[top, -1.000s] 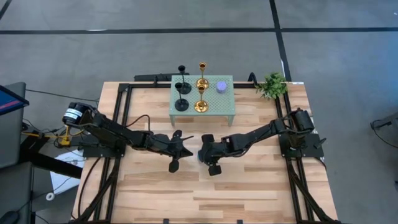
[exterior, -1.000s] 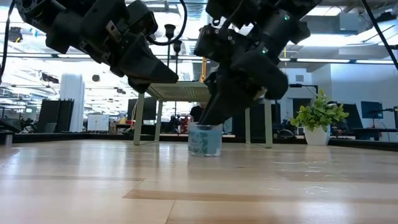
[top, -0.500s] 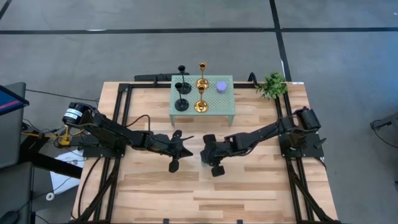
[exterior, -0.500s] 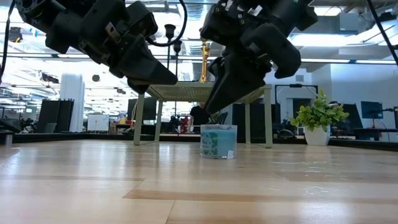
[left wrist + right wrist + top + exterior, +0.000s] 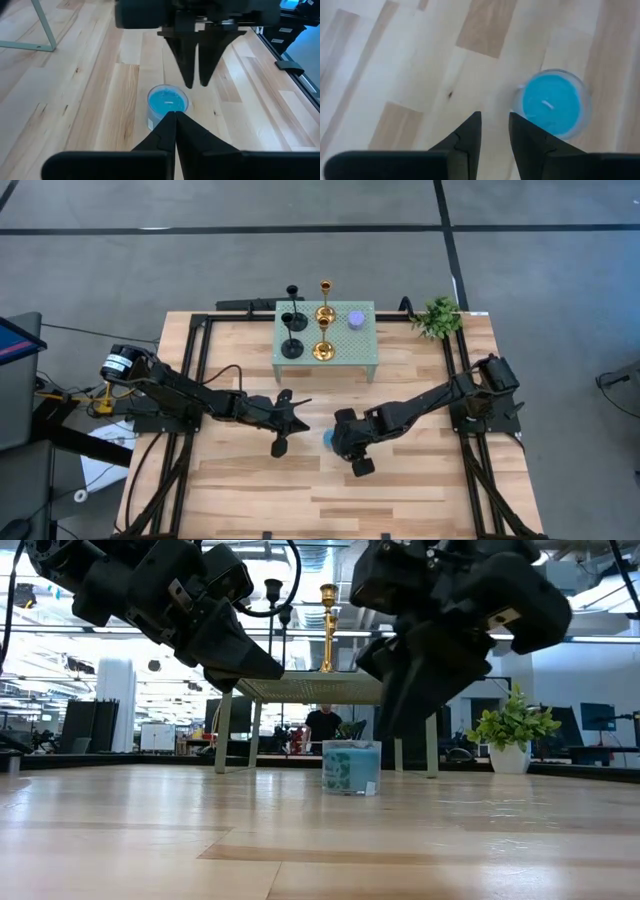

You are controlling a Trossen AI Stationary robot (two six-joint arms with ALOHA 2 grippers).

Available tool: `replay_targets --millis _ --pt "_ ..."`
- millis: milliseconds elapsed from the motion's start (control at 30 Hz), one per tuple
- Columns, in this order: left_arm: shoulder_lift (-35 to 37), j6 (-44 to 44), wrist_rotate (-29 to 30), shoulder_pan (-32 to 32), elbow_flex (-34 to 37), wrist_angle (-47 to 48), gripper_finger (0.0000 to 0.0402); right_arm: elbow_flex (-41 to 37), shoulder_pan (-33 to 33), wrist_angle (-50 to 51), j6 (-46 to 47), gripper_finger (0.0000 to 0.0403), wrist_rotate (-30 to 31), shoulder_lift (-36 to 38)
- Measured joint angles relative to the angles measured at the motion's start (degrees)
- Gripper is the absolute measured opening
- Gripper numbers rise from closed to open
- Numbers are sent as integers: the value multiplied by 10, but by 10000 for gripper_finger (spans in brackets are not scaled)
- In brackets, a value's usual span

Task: Pick & Place candle stick holders
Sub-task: Put the blue scented candle on the shelf aligned with the purple scented candle

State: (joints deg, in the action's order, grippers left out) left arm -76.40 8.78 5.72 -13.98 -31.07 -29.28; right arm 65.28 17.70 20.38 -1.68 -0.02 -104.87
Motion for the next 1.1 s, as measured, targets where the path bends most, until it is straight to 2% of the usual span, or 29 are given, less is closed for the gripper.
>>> replay_targets --millis 200,267,533,967,1100 --pt "0 0 0 0 0 0 5 0 1 0 -2 91 82 0" --pt "0 0 0 0 0 0 6 0 1 -2 -2 91 93 0" --pt "0 0 0 0 0 0 5 0 2 -3 1 91 46 0" --pt "0 0 0 0 0 0 5 0 -7 -20 -2 90 45 -13" --pt "0 0 0 0 0 0 8 1 -9 -21 -4 66 44 -13"
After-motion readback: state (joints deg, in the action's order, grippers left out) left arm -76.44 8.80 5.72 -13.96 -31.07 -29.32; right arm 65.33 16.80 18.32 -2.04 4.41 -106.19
